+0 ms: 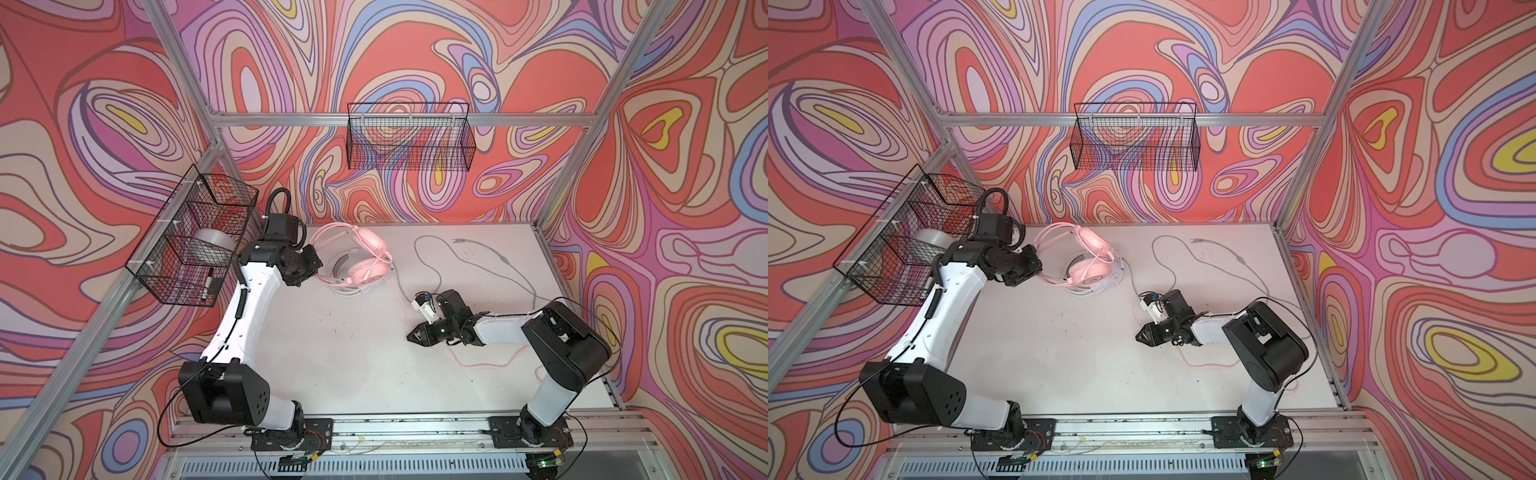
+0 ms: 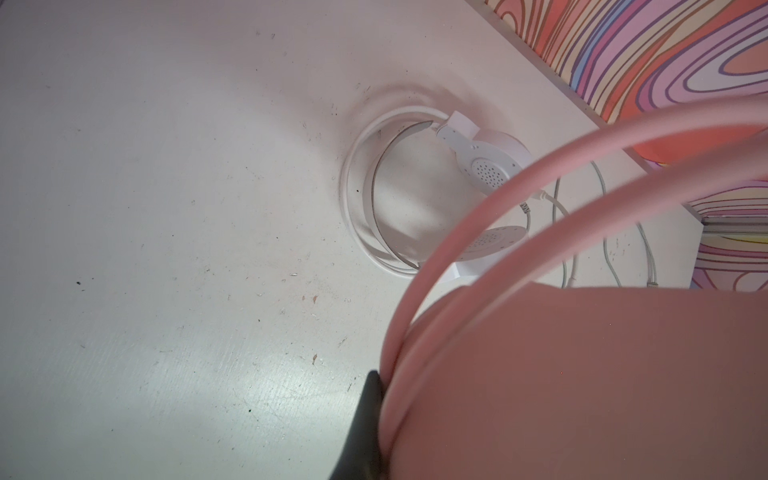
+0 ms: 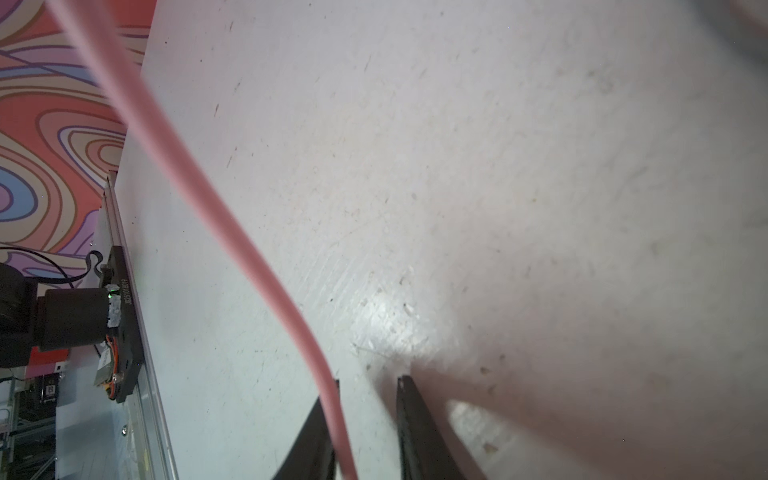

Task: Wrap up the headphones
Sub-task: 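Grasp the pink cable with the right gripper and lift it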

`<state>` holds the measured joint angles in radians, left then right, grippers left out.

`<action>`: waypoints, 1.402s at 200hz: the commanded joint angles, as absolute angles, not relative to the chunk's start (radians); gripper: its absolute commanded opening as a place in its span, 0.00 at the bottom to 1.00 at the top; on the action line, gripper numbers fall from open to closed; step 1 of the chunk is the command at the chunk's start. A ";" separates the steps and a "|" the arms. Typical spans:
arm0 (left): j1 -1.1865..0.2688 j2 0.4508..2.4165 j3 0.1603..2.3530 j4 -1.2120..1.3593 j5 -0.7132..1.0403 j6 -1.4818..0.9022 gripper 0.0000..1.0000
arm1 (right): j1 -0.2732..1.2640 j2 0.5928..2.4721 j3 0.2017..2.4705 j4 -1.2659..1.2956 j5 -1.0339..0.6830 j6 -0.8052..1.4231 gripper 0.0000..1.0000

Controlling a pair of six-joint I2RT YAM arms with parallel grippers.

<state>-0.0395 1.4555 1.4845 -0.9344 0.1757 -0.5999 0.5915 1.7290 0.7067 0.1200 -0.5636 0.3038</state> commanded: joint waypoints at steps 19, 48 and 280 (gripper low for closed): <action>-0.023 1.451 1.477 -0.882 0.182 -0.635 0.00 | 0.598 1.707 0.683 0.005 -0.486 0.283 0.24; -0.023 1.453 1.465 -0.876 0.183 -0.640 0.00 | 0.599 1.688 0.691 -0.018 -0.487 0.277 0.14; -0.056 1.365 1.232 -0.763 0.134 -0.798 0.00 | 0.830 1.570 1.155 -0.715 -0.286 -0.202 0.00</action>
<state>-0.0456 1.4277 1.2526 -0.8253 0.1230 -0.7238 0.8047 1.5246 1.1118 -0.5880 -0.2939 -0.1043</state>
